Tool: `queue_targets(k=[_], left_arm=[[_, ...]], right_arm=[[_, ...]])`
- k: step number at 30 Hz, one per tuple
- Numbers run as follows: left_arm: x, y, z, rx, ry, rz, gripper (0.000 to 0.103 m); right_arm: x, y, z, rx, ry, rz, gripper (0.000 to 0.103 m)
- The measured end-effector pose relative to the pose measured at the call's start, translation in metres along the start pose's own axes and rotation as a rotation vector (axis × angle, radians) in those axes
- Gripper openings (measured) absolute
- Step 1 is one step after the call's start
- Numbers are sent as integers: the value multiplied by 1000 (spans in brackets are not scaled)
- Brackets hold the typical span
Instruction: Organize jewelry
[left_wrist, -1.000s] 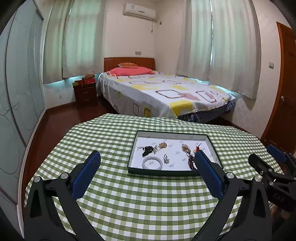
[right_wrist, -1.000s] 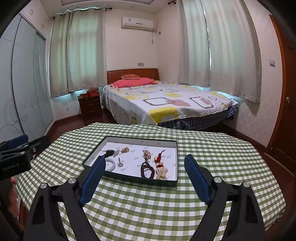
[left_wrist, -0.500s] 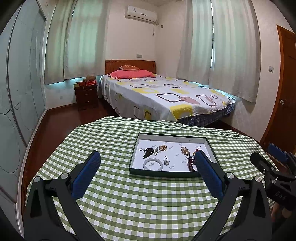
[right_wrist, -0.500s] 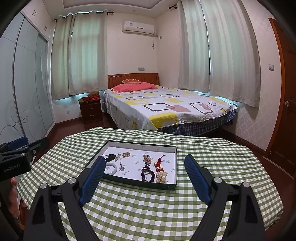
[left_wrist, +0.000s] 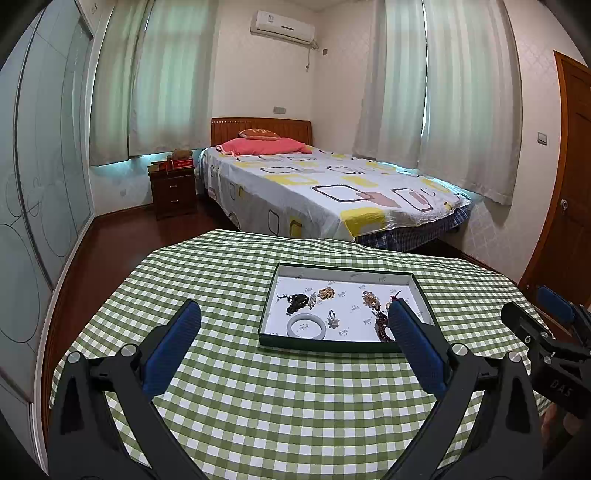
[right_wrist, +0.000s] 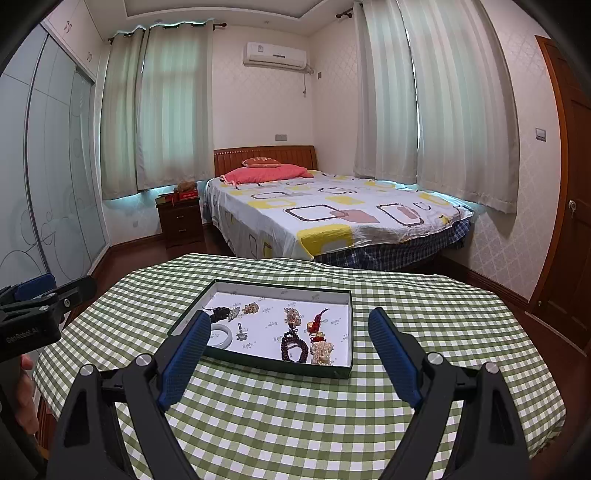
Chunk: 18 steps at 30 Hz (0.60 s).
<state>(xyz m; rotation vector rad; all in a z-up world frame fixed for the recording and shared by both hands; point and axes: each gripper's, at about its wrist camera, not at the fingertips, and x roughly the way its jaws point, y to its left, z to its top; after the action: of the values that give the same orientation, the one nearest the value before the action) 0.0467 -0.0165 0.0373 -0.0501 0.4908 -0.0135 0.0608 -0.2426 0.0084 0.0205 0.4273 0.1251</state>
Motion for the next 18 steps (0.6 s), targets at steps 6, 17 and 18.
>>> queue_targets(k=[6, 17, 18], left_arm=[[0, 0, 0, -2, 1, 0, 99], [1, 1, 0, -6, 2, -5, 99], [1, 1, 0, -6, 3, -3, 99]], right_arm=[[0, -1, -1, 0, -1, 0, 84], [1, 0, -1, -1, 3, 2, 84], [1, -1, -1, 0, 3, 1, 84]])
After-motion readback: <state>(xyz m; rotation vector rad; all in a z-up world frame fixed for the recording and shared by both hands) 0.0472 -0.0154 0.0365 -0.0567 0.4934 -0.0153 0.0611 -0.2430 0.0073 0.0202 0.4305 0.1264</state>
